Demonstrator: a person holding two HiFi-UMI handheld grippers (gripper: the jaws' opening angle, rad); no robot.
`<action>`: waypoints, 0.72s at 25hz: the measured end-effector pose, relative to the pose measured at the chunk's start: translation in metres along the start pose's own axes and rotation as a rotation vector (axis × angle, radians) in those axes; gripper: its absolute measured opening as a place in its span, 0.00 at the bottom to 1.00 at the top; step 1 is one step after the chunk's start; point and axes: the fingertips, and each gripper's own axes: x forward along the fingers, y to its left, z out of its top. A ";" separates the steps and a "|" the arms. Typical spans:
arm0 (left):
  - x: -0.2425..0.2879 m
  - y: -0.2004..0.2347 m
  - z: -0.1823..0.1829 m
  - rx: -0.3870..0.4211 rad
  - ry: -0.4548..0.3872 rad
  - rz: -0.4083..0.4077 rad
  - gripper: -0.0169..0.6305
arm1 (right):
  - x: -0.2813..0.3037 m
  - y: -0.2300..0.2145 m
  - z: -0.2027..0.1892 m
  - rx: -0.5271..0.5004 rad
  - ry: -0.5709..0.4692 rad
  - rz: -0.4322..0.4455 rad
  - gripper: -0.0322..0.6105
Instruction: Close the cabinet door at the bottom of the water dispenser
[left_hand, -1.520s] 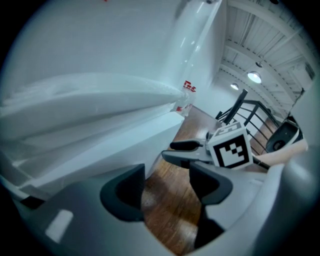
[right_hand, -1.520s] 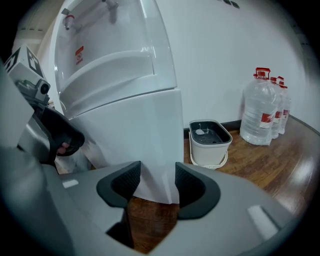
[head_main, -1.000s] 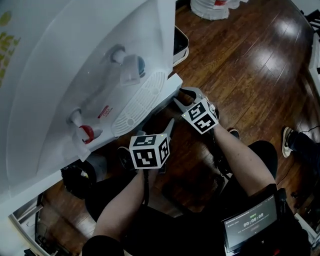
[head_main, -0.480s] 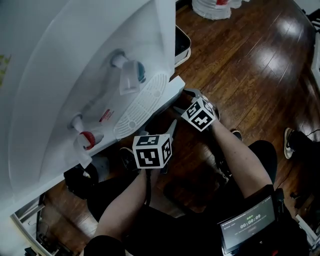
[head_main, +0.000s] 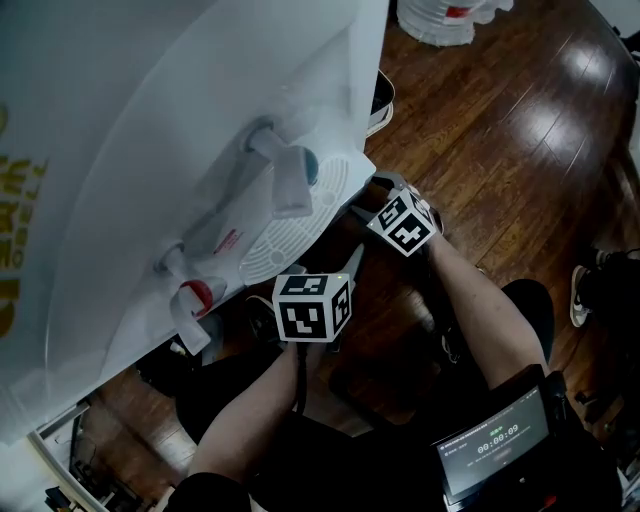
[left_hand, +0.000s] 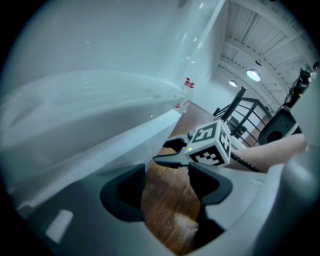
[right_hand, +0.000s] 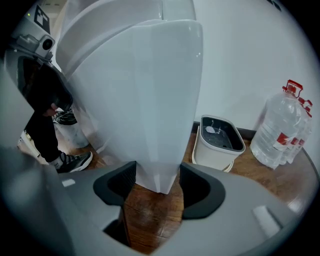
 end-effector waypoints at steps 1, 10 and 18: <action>0.000 0.001 -0.001 0.002 0.001 0.001 0.48 | 0.001 0.000 0.001 -0.005 0.000 0.000 0.48; 0.001 0.001 0.003 -0.009 -0.002 -0.002 0.48 | 0.008 -0.004 0.012 -0.011 -0.004 -0.009 0.48; -0.001 0.001 0.003 -0.007 -0.004 -0.002 0.48 | 0.012 -0.008 0.025 -0.053 -0.001 -0.037 0.48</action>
